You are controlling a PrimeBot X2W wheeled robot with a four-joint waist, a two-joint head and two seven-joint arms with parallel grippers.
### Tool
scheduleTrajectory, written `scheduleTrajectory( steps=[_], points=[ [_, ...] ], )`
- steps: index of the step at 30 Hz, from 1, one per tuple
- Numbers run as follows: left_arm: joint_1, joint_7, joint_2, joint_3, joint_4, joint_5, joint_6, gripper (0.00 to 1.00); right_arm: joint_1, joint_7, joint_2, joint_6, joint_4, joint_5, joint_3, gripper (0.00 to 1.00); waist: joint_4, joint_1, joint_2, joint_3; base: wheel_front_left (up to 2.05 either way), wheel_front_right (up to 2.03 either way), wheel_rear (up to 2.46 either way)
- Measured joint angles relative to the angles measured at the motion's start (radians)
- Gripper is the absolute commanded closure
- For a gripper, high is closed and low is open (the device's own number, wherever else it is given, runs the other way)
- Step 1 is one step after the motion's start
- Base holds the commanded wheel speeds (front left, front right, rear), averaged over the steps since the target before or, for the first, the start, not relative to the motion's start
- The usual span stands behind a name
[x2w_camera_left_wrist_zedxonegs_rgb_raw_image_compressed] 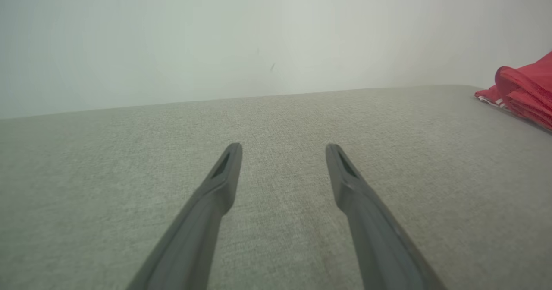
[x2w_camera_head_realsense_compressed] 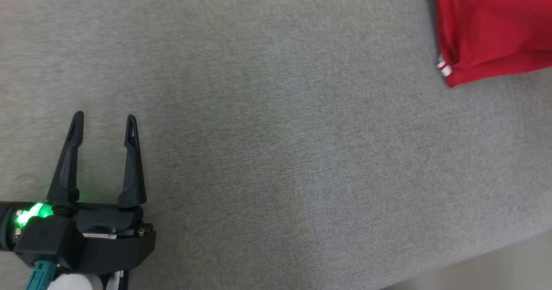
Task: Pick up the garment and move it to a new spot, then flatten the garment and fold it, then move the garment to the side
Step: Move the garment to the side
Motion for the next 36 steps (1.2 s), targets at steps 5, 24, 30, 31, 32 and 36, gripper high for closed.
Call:
scheduleTrajectory(
  steps=[5, 24, 30, 31, 32, 36],
  points=[
    [0.010, 0.000, 0.010, -0.006, -0.045, 0.015, 0.003, 0.00, -0.073, 0.008, -0.031, 0.000, 0.039, -0.002, 0.000, 1.00, -0.032, 0.0000, 0.0000, 0.044, 0.00, 0.00, 0.00],
    [-0.004, -0.002, 0.012, -0.029, -0.071, 0.009, 0.011, 0.00, -0.229, -0.081, -0.020, 0.000, 0.277, -0.073, 0.043, 0.00, -0.005, -0.0001, -0.0001, 0.082, 0.00, 0.00, 0.00],
    [0.016, 0.000, 0.005, -0.016, -0.028, -0.015, 0.020, 0.00, -0.245, -0.167, 0.041, 0.000, 0.272, -0.077, 0.039, 0.00, 0.000, 0.0000, -0.0001, 0.020, 0.00, 0.00, 0.00],
    [0.027, 0.000, 0.005, -0.014, -0.018, -0.019, 0.021, 0.00, -0.244, -0.174, 0.055, 0.000, 0.263, -0.076, 0.035, 0.00, 0.002, 0.0000, -0.0001, 0.006, 0.00, 0.00, 0.00],
    [0.037, 0.000, 0.003, -0.010, -0.013, -0.023, 0.021, 0.00, -0.239, -0.180, 0.069, 0.000, 0.249, -0.071, 0.028, 0.00, 0.004, 0.0000, 0.0000, -0.010, 0.00, 0.00, 0.00],
    [0.076, 0.000, -0.006, 0.008, 0.003, -0.042, 0.025, 0.00, -0.177, -0.191, 0.127, 0.000, 0.184, -0.063, -0.009, 0.00, 0.015, -0.0001, -0.0001, -0.077, 0.00, 0.00, 0.00]
  ],
)
